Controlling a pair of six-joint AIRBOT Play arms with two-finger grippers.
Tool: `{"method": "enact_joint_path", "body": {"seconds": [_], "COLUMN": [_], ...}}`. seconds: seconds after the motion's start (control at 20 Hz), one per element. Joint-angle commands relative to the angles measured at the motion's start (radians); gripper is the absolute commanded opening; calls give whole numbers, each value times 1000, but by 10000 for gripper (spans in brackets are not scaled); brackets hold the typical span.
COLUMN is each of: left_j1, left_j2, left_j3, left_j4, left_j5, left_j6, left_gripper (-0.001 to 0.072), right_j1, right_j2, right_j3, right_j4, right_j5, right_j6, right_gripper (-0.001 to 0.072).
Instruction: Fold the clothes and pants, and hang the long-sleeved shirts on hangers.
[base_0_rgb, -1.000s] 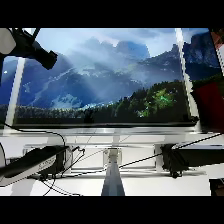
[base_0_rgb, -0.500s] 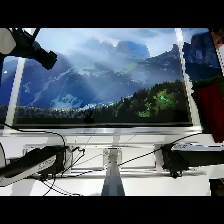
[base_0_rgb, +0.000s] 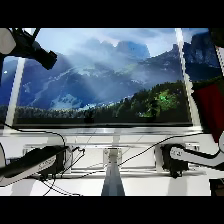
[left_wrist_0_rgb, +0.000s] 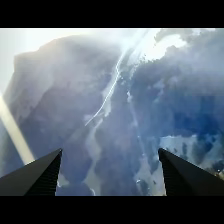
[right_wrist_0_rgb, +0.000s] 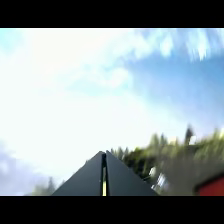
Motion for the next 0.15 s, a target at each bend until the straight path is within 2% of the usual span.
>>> {"method": "enact_joint_path", "body": {"seconds": [0.0,0.1], "left_j1": [1,1], "left_j2": [0,0], "left_j3": [1,1], "left_j4": [0,0], "left_j5": [0,0], "left_j6": [0,0], "left_gripper": [694,694], "right_j1": [263,329], "right_j2": [43,45], "right_j3": [0,0], "right_j4": [-294,-280], "right_j5": [-58,3], "right_j6": [31,30], "right_gripper": [11,11]}}
